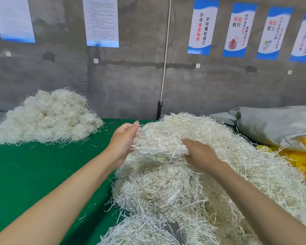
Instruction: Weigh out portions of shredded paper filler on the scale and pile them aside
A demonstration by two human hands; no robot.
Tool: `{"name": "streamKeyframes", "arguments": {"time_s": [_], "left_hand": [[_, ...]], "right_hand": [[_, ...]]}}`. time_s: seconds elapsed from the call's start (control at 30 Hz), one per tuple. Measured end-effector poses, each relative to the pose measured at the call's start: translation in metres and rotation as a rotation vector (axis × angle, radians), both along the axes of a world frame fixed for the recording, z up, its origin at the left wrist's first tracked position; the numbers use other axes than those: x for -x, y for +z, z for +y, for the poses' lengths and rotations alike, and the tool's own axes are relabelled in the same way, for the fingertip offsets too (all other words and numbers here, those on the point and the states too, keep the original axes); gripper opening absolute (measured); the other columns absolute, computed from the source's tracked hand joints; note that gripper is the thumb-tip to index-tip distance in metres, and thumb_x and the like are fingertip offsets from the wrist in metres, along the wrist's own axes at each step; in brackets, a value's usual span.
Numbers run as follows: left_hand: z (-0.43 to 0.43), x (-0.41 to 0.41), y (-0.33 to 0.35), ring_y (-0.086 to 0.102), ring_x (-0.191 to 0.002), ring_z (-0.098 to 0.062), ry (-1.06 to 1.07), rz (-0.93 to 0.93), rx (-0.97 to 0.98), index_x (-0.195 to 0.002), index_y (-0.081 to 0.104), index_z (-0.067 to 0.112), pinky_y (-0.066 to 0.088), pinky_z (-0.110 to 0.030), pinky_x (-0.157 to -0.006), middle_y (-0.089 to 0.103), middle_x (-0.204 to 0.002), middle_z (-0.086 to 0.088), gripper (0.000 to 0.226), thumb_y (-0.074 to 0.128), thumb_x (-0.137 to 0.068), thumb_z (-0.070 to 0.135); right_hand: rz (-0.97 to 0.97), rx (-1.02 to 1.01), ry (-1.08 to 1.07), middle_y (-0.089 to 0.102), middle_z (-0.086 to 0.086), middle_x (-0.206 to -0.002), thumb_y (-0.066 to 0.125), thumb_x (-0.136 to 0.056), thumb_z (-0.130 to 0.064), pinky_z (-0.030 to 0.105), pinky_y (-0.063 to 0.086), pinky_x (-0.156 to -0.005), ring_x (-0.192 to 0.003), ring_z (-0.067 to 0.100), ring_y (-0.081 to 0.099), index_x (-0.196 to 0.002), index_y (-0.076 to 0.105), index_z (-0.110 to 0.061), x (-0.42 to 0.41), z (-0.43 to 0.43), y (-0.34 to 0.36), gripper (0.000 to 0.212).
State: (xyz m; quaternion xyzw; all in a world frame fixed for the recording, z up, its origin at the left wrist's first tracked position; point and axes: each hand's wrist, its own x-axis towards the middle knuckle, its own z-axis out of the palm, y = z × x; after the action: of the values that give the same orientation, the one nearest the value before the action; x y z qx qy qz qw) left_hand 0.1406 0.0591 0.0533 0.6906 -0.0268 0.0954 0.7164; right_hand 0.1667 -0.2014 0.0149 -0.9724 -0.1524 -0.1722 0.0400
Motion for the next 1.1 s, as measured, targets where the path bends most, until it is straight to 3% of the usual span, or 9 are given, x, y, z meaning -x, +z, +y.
{"name": "streamKeyframes", "arguments": {"time_s": [0.1,0.27,0.4,0.5,0.7,0.8,0.9,1.03,1.1], "left_hand": [[0.005,0.004,0.005,0.036,-0.049,-0.007,-0.016,-0.008,-0.102,-0.079,0.055,0.021,0.031,-0.023,-0.05,0.053,-0.069,0.007,0.027,0.053,-0.098,0.039],[0.02,0.008,0.02,0.028,-0.045,-0.008,0.058,-0.018,0.086,-0.074,0.04,0.022,0.022,-0.021,-0.038,0.037,-0.057,0.008,0.022,0.044,-0.095,0.017],[0.041,0.008,0.026,0.032,-0.049,-0.013,0.264,-0.127,-0.064,-0.073,0.047,0.016,0.028,-0.027,-0.047,0.04,-0.058,0.002,0.017,0.046,-0.09,0.018],[0.055,0.005,0.025,0.039,-0.053,-0.017,0.446,-0.205,-0.21,-0.082,0.057,0.008,0.032,-0.03,-0.05,0.047,-0.063,-0.006,0.014,0.053,-0.088,0.021],[0.094,0.01,0.028,0.04,-0.034,-0.001,0.673,-0.181,0.002,-0.074,0.055,0.013,0.029,-0.016,-0.029,0.048,-0.048,0.006,0.021,0.048,-0.092,0.005],[0.089,0.014,0.015,0.038,-0.046,-0.012,0.531,-0.058,-0.092,-0.098,0.059,0.014,0.038,-0.022,-0.04,0.042,-0.056,0.003,0.008,0.052,-0.097,0.017],[0.055,0.02,0.013,0.038,-0.05,-0.014,0.326,-0.071,-0.164,-0.085,0.052,0.01,0.033,-0.026,-0.046,0.044,-0.059,0.001,0.008,0.052,-0.093,0.013],[0.016,0.031,0.03,0.036,-0.049,-0.011,0.109,-0.168,-0.093,-0.071,0.044,0.018,0.029,-0.026,-0.05,0.042,-0.053,0.007,0.021,0.052,-0.087,0.007],[0.004,0.037,0.038,0.036,-0.05,-0.011,0.008,-0.176,-0.011,-0.071,0.044,0.019,0.028,-0.027,-0.049,0.042,-0.055,0.007,0.023,0.052,-0.088,0.006]], "right_hand": [[0.017,0.043,-0.181,0.063,0.002,-0.12,0.054,-0.097,-0.021,0.038,0.052,-0.085,-0.098,0.021,0.06,-0.127,0.048,-0.02,0.002,-0.031,0.002,0.03],[0.122,0.021,-0.412,0.058,-0.003,-0.093,0.048,-0.09,-0.001,0.037,0.048,-0.078,-0.086,0.019,0.058,-0.118,0.047,-0.017,0.001,-0.064,0.006,0.032],[0.193,-0.035,-0.436,0.055,-0.006,-0.085,0.056,-0.09,-0.012,0.031,0.045,-0.063,-0.077,0.014,0.055,-0.117,0.044,-0.019,-0.003,-0.076,0.01,0.03],[0.253,-0.027,-0.406,0.064,0.0,-0.102,0.059,-0.092,-0.016,0.034,0.055,-0.076,-0.087,0.016,0.06,-0.117,0.047,-0.016,-0.004,-0.081,0.016,0.027],[0.315,-0.039,-0.442,0.061,0.015,-0.126,0.055,-0.088,-0.001,0.028,0.046,-0.073,-0.104,0.025,0.061,-0.127,0.051,-0.004,0.005,-0.104,0.02,0.039],[0.432,-0.05,-0.324,0.045,0.011,-0.149,0.063,-0.093,-0.023,0.026,0.041,-0.097,-0.126,0.024,0.05,-0.146,0.034,-0.007,0.019,-0.087,0.044,0.063],[0.487,-0.142,-0.081,0.023,-0.009,-0.159,0.077,-0.079,-0.047,0.028,0.029,-0.112,-0.142,0.014,0.03,-0.155,0.019,-0.028,0.054,-0.055,0.092,0.098],[0.043,-0.446,0.193,0.043,-0.019,-0.145,0.074,-0.077,-0.051,0.01,0.034,-0.093,-0.12,-0.013,0.041,-0.142,0.041,-0.042,0.098,0.0,0.128,0.073],[-0.02,-0.514,0.327,0.045,-0.02,-0.142,0.074,-0.078,-0.048,0.008,0.037,-0.094,-0.116,-0.016,0.042,-0.142,0.039,-0.043,0.104,0.037,0.118,0.073]]}}
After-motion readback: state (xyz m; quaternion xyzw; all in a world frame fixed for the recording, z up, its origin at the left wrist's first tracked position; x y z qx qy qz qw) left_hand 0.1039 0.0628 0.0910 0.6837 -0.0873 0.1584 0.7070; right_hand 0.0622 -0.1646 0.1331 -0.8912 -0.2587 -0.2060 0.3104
